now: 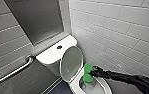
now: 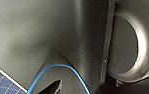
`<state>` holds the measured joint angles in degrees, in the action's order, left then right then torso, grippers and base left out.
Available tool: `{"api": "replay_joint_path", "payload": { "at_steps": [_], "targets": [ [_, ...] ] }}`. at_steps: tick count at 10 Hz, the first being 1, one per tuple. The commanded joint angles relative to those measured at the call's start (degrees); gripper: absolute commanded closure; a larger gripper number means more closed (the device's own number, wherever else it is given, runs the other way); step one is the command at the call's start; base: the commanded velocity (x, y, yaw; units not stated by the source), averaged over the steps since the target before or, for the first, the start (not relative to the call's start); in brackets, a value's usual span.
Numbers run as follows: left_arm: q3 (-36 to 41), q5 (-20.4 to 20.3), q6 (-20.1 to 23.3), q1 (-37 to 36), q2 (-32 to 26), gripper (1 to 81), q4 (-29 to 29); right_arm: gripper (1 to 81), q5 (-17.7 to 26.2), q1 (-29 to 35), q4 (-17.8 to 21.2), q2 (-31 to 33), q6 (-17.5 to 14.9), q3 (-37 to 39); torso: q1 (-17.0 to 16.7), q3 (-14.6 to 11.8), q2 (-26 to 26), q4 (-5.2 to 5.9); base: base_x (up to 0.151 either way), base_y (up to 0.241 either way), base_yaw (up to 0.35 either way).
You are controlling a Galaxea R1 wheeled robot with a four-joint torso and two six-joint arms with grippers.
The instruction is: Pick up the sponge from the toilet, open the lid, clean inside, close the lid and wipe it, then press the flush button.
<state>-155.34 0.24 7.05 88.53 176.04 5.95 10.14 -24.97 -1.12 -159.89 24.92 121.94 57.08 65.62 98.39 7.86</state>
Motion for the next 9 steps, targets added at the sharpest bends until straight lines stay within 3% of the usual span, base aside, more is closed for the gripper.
{"api": "replay_joint_path", "payload": {
  "at_steps": [1,2,5,6,9],
  "targets": [
    [0.9,5.3,0.0,1.3,-0.3,1.0,-0.2,81.1,0.8,8.0,0.2,0.2,0.0,-1.5,0.0,0.0,0.0,0.00,0.000,0.000,0.000],
    [3.1,7.7,0.2,1.5,-1.2,1.0,-0.2,81.1,0.8,7.9,0.2,0.2,0.0,-1.4,0.0,0.2,0.0,0.00,0.000,0.000,0.000],
    [12.8,8.0,0.2,2.8,-6.7,1.0,-0.3,81.1,0.1,8.3,0.2,0.1,0.6,-1.0,0.0,0.2,0.0,0.00,0.000,0.000,0.000],
    [15.1,7.6,0.2,3.1,-8.0,1.0,-0.5,81.1,0.0,8.3,0.2,-0.1,2.4,-0.8,0.0,0.2,0.0,0.00,0.000,0.000,0.000],
    [16.2,7.7,0.1,3.2,-8.6,1.0,-0.7,81.1,-0.2,8.4,-0.3,-1.5,3.7,1.9,0.0,0.2,0.0,0.00,0.000,0.000,0.000]
  ]
}}
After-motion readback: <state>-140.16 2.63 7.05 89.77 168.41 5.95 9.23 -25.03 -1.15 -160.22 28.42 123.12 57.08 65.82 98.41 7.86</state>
